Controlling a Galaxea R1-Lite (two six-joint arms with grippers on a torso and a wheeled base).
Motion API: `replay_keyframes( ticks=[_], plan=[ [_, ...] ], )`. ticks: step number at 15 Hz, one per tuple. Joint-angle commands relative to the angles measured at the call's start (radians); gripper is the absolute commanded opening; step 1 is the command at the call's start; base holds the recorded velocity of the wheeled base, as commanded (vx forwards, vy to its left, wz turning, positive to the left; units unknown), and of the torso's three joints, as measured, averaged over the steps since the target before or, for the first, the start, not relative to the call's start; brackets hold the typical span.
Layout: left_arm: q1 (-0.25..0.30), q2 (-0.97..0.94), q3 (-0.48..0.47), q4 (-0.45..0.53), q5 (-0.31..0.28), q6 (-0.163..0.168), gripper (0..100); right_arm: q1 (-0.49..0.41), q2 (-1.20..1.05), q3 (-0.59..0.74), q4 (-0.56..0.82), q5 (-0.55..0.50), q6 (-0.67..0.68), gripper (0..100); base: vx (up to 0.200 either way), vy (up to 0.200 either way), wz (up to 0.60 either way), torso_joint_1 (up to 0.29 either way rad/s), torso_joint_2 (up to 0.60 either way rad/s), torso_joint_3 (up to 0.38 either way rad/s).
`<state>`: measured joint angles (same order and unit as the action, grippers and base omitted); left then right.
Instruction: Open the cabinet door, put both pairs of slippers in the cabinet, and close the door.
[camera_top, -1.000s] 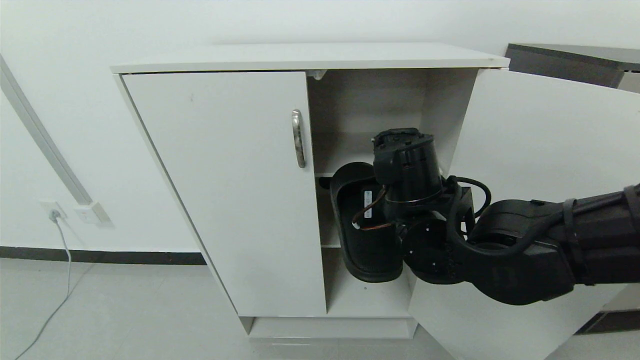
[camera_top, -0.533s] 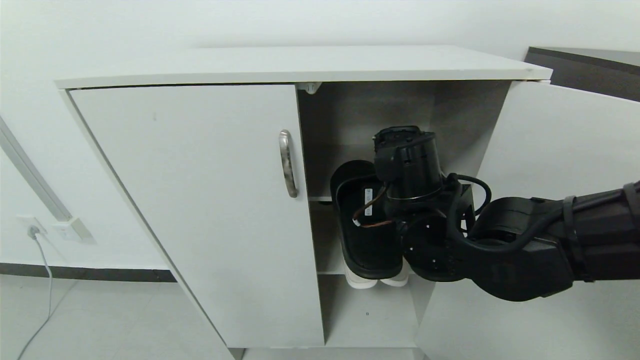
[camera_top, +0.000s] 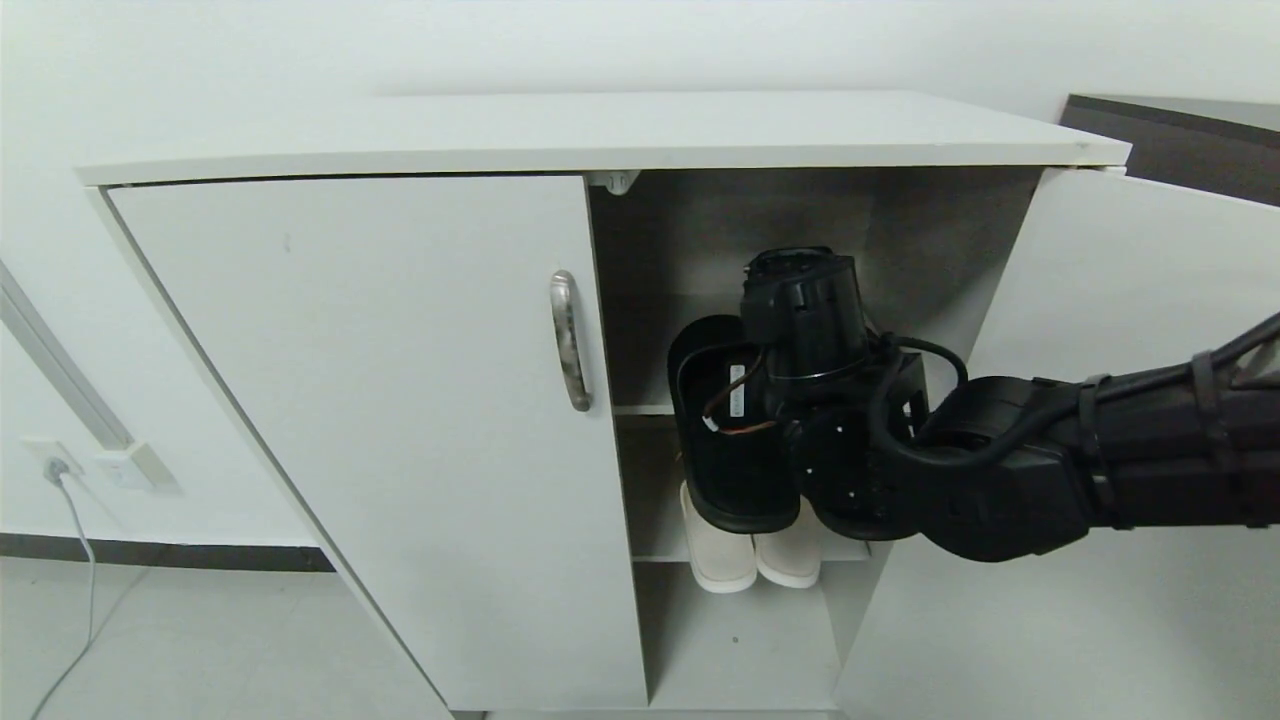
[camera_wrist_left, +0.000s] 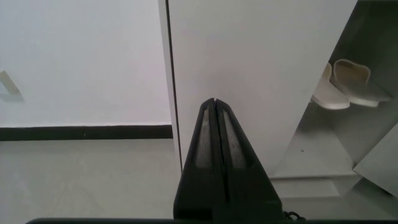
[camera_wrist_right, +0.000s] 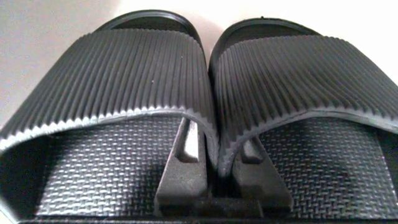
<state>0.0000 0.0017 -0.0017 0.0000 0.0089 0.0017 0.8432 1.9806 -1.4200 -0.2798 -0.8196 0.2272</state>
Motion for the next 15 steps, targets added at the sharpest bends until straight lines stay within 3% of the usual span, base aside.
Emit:
replay_keyframes(
  ticks=[1,10,15],
  plan=[
    [0.0,0.0,0.0,0.0,0.0,-0.002,0,-0.023,0.05,-0.056,0.011,0.002,0.0,0,0.0,0.0,0.0,0.0,0.0,0.0],
    [0.0,0.0,0.0,0.0,0.0,-0.002,0,-0.11,0.172,-0.35,0.169,0.039,-0.002,0,0.0,0.0,0.0,0.0,0.0,0.0],
    [0.0,0.0,0.0,0.0,0.0,-0.002,0,-0.122,0.184,-0.439,0.225,0.04,-0.014,0,0.0,0.0,0.0,0.0,0.0,0.0]
  ],
)
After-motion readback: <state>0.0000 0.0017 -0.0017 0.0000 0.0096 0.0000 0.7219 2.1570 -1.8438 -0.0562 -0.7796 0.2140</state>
